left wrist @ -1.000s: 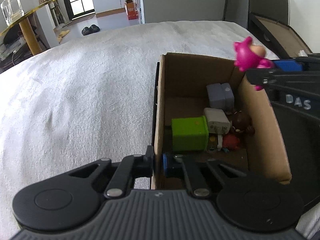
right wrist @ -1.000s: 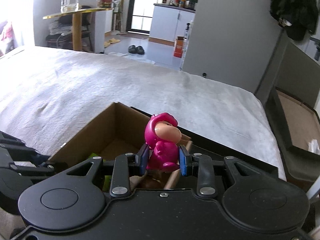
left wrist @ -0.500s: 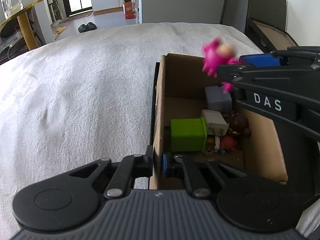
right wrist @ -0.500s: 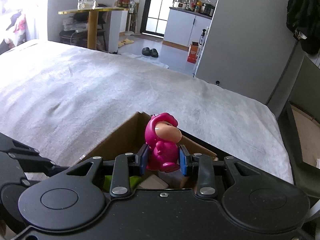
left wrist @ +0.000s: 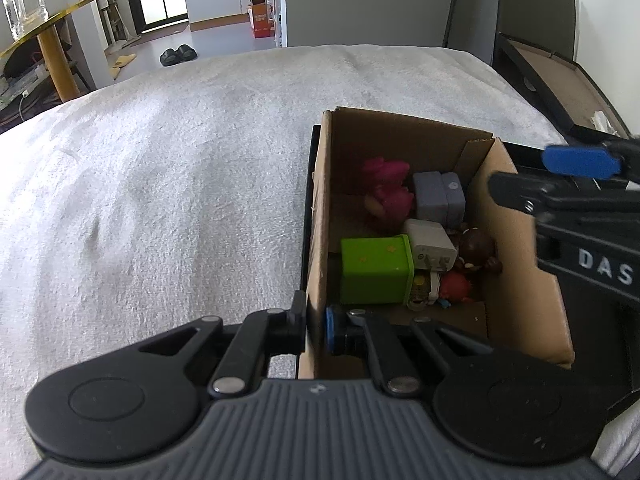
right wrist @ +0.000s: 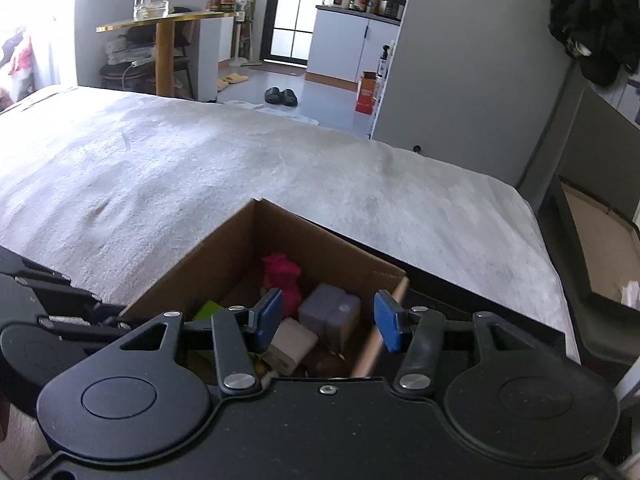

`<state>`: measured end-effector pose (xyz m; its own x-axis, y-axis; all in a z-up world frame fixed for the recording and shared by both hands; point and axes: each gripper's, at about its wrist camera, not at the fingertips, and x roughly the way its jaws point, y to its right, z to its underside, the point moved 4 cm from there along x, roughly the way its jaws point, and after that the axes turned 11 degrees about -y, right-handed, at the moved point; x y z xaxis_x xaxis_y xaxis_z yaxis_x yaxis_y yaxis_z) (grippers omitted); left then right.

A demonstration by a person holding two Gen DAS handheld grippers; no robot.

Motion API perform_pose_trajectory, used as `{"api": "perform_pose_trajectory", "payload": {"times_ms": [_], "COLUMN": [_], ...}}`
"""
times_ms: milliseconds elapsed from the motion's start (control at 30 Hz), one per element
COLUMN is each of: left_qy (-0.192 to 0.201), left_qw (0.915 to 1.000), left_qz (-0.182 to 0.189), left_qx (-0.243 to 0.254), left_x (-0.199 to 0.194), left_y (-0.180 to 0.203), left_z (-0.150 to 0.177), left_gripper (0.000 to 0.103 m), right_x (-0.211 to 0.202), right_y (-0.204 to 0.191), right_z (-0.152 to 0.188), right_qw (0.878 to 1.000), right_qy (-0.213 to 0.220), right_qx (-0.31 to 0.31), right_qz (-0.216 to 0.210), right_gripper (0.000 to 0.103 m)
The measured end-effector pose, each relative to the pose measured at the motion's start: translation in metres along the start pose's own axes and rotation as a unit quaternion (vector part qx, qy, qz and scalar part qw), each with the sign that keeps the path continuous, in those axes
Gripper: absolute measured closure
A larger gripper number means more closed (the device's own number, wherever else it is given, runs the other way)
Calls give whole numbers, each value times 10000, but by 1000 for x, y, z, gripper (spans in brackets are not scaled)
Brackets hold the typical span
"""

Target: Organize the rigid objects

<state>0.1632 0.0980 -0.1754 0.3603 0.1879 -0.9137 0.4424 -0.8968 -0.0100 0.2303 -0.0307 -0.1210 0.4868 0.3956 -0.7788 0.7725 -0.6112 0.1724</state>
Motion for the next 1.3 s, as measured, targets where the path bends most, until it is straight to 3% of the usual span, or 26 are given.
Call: {"api": "perform_pose_trajectory", "payload": {"times_ms": [333,433,700,833,900,1067,1300], "left_qy": [-116,-84,-3,-58,-92,-37,74], "left_qw": [9999,9999,9994,9990,9987,9982,9968], "left_qz": [-21,-68,-325,-417,-476,-553,-650], "left_qx": [-107,-82,75,136,158,243,448], "left_x": [1,-3,-10,-16,-21,-37,-61], "left_y": [0,3,17,20,21,29,42], "left_z": [-4,-8,-6,-7,-6,-6,-9], "left_gripper": [95,95,94,90,87,54,45], "right_x": [-8,-12,-24,-34,-39,-49,-66], "right_y": [18,28,58,72,81,100,116], "right_z": [17,22,41,51,57,69,81], "right_qw": [9996,9989,9953,9938,9925,9895,9869], "right_qy": [-149,-210,-352,-345,-370,-421,-327], "right_qx": [252,414,883,1043,1159,1366,1560], "right_qz": [55,96,171,176,153,209,256], "right_gripper": [52,47,45,37,37,27,21]}}
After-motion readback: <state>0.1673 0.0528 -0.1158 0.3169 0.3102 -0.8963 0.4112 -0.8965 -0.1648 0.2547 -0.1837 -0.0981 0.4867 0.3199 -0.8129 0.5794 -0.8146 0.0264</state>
